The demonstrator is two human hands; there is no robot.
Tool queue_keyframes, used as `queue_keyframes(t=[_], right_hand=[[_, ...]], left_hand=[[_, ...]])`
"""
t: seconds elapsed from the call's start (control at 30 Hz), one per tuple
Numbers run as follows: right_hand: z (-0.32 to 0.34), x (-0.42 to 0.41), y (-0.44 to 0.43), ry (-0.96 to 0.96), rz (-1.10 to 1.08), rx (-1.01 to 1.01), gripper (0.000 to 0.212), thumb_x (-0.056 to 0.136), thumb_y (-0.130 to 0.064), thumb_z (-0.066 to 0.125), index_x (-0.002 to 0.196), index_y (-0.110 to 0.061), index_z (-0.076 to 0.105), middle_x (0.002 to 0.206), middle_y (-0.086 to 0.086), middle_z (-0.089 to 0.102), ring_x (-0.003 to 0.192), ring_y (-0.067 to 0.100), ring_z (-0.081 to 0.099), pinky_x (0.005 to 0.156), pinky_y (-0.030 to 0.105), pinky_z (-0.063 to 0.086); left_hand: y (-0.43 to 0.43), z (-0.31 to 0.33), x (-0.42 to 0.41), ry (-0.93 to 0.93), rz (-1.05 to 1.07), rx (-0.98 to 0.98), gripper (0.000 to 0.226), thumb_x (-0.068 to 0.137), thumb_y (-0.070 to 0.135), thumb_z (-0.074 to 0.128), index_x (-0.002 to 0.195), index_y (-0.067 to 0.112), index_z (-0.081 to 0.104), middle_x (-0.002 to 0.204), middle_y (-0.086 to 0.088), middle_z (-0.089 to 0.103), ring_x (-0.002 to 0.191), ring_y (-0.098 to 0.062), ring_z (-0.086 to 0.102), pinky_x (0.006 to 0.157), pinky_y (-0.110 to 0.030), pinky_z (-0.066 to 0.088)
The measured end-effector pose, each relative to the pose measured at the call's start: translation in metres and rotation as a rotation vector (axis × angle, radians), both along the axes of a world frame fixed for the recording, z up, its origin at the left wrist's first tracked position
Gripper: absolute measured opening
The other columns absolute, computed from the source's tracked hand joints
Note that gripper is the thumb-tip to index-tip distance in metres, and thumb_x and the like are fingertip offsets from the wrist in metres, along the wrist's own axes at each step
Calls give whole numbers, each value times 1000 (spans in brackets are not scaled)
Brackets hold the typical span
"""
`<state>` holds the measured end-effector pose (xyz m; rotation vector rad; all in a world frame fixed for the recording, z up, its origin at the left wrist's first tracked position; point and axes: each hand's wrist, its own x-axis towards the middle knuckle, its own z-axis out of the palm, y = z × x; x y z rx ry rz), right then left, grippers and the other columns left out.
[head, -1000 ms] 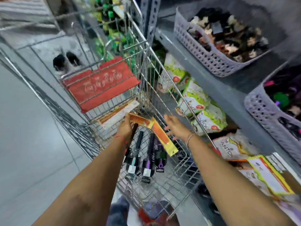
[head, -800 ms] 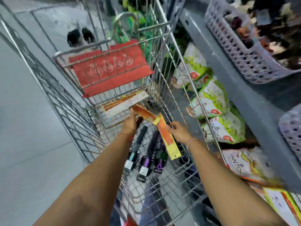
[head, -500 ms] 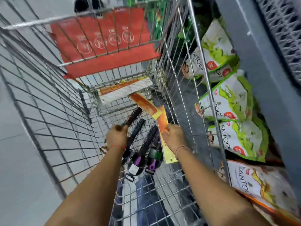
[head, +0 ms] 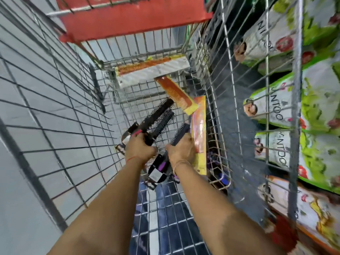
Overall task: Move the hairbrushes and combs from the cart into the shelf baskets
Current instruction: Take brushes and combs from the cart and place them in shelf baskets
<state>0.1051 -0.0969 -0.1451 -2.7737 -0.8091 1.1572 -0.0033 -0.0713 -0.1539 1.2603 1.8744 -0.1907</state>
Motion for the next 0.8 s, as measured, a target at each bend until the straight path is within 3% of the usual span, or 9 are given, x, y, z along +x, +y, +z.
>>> queue_keyframes(t=[0.1,0.2,0.27,0.4,0.5,0.57,0.67,0.7,0.8], right_hand=[[3,0,-7,57,-182,111,51,70,-26,74,105,-10,41,110,16,62,95,34,63,73,34,52],[16,10,-4,218,-376,259,31,68,-8,70,82,-16,43,89,11,62,71,24,58,50,19,47],[22,20,5,468,-580,362,25,72,6,55,70,-16,46,74,4,55,63,19,50,47,21,41],[25,36,27,865,-720,374,24,87,6,38,99,-6,55,97,13,58,85,26,56,78,44,49],[14,42,34,707,-656,206,32,92,2,42,122,0,51,125,22,56,115,38,55,103,50,42],[7,39,35,589,-579,179,30,91,-3,47,120,-4,54,124,18,59,112,36,59,97,45,49],[3,30,29,320,-254,148,31,87,-22,59,116,-12,57,118,6,64,88,17,60,71,18,54],[4,27,25,267,-181,148,34,83,-26,64,114,-12,56,116,6,64,86,17,58,71,21,53],[4,19,13,202,66,21,55,72,-26,75,116,-14,44,106,1,56,88,24,59,69,38,56]], left_hand=[[10,5,-8,-217,454,-17,33,75,18,68,106,10,69,98,-18,71,86,-29,66,84,-36,54],[18,12,-9,-402,712,-105,10,80,5,61,85,12,66,72,-10,67,71,-23,58,62,-23,52],[22,16,-8,-541,884,-159,17,82,-1,51,76,12,62,53,-2,65,52,-20,57,48,-17,47],[29,16,-6,-761,1020,-284,29,84,-2,30,92,5,57,67,-8,62,62,-22,53,52,-21,49],[33,13,-3,-578,794,-300,26,87,-6,37,73,9,52,68,-10,54,59,-19,49,37,-18,48],[33,8,-2,-551,754,-280,27,88,-2,42,66,13,49,76,-12,54,61,-19,50,44,-24,50],[25,8,-4,-633,815,-320,14,89,15,51,76,17,54,75,-2,55,66,-17,54,55,-26,47],[22,9,-3,-641,774,-316,6,88,14,56,82,16,55,78,-2,56,69,-17,56,58,-27,47],[16,8,-1,-640,687,-299,27,79,-4,64,93,15,50,84,-3,57,71,-21,57,64,-32,50]])
